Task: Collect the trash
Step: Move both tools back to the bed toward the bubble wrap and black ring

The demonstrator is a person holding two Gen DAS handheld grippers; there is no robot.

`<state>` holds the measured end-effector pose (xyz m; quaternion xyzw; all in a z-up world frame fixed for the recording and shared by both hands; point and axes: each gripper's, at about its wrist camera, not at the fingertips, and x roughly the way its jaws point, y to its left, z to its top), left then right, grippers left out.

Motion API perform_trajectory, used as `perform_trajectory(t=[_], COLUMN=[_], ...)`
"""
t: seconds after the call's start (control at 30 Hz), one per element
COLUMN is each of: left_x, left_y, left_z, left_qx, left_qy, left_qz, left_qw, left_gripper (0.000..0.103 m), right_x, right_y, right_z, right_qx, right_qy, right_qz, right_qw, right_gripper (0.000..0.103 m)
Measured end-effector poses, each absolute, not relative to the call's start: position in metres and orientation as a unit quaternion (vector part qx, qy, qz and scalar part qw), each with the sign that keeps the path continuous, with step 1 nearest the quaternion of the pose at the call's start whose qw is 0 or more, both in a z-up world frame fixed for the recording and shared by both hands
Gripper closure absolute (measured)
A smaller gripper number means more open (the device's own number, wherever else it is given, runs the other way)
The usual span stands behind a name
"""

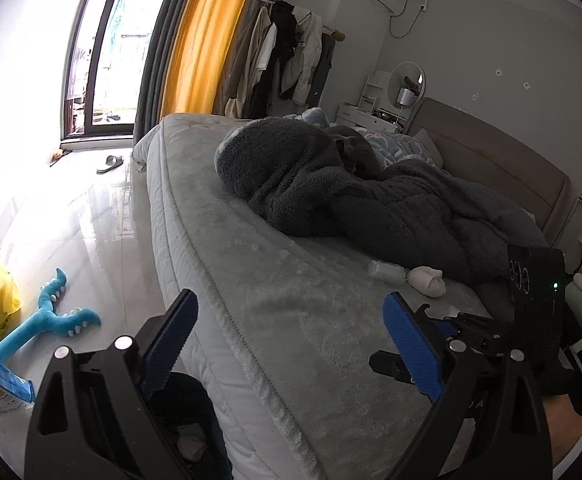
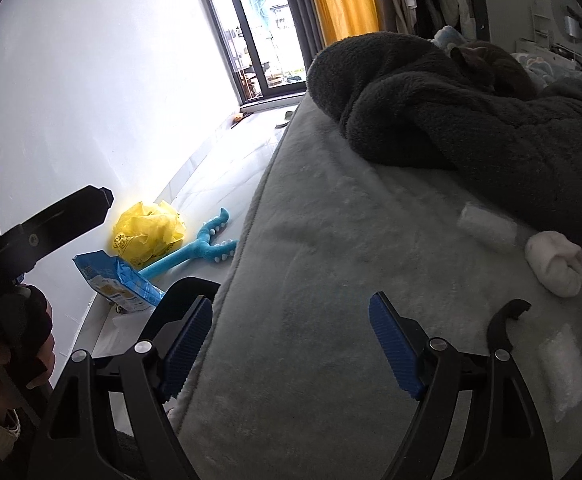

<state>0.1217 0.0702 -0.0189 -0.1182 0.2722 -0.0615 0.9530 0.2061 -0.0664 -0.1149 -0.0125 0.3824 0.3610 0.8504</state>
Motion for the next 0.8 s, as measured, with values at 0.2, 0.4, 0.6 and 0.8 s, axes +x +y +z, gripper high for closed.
perform_trajectory(t=[0.2, 0.4, 0.6, 0.8], left_x=[0.132, 0.141, 0.153, 0.167], left_y=[0.052, 0.034, 0.018, 0.000], left_z=[-0.025, -0.030, -0.036, -0.042], left_qx=[-0.112, -0.103, -0.098, -0.098], left_qy=[0.282, 0.292, 0.302, 0.313], left_qz=[-0.068, -0.076, -0.084, -0.097], left_qw=[0.950, 0.948, 0.945, 0.939], left_gripper=[0.008, 0.008, 0.008, 0.008], right_x=[0.212, 0.219, 0.230, 0.238], right_y=[-0.100, -0.128, -0.154, -0.179], right_z=[-0.114, -0.116, -0.122, -0.131], right_qx=[-0.011, -0.013, -0.015, -0.024], right_qy=[0.375, 0.368, 0.368, 0.370], right_qz=[0.340, 0.317, 0.295, 0.273], right_qw=[0.863, 0.874, 0.881, 0.888], right_gripper=[0.021, 0.021, 0.021, 0.021])
